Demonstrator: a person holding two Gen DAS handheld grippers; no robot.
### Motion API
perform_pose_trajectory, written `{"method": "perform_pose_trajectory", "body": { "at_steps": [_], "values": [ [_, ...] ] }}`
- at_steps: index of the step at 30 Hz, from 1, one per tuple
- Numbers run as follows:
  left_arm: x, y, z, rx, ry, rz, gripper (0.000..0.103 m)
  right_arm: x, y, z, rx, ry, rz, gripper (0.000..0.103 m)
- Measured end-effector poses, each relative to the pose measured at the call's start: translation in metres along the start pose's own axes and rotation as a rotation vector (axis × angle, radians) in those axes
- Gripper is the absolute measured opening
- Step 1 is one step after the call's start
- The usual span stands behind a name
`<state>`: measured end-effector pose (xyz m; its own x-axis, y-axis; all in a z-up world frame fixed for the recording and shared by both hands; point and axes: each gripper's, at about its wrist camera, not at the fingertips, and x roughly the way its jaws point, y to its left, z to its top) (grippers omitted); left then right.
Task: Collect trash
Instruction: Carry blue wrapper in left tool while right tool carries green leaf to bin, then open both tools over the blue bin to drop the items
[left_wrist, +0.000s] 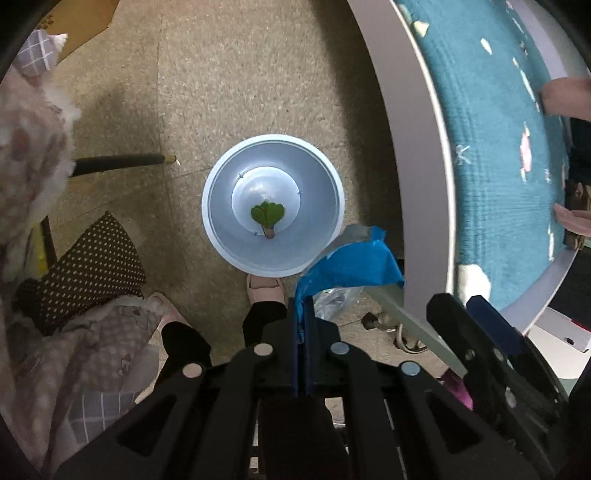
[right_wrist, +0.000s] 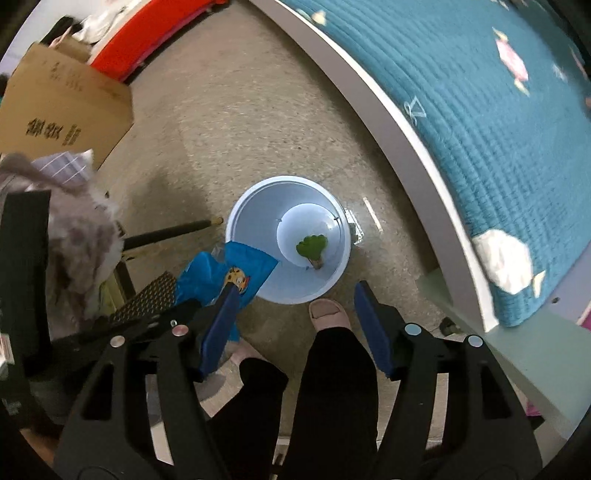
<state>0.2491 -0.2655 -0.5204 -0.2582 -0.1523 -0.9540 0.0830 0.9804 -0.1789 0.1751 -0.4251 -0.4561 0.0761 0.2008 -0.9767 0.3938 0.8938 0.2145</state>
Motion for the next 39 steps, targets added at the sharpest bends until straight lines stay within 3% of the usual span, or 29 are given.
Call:
{"method": "perform_pose_trajectory", "body": {
  "at_steps": [12,16,19,21,30,35,39],
  "values": [
    [0.057,-0.001,0.040,-0.015,0.011,0.010,0.009,0.043,-0.028,0.001,0.061,-0.019,-0.022,0.065],
    [0.063,0.002,0.043,-0.032,0.030,-0.005,0.048,0.048,-0.034,0.000,0.069,-0.013,-0.027,0.065],
    [0.055,0.002,0.039,-0.029,0.022,-0.011,0.060,0.046,-0.030,0.001,0.078,-0.008,-0.025,0.065],
    [0.048,0.003,0.035,-0.026,0.027,-0.014,0.060,0.038,-0.025,0.001,0.071,-0.007,-0.022,0.065],
    [-0.044,0.022,0.002,-0.026,-0.044,-0.009,0.063,-0.028,0.016,-0.003,0.007,-0.018,0.019,0.065],
    [-0.129,0.046,-0.027,-0.059,-0.152,-0.016,0.063,-0.087,0.061,-0.008,-0.079,-0.056,0.075,0.065],
    [-0.205,0.059,-0.052,-0.009,-0.285,-0.027,0.064,-0.141,0.103,-0.010,-0.126,-0.130,0.133,0.066]
  ]
}}
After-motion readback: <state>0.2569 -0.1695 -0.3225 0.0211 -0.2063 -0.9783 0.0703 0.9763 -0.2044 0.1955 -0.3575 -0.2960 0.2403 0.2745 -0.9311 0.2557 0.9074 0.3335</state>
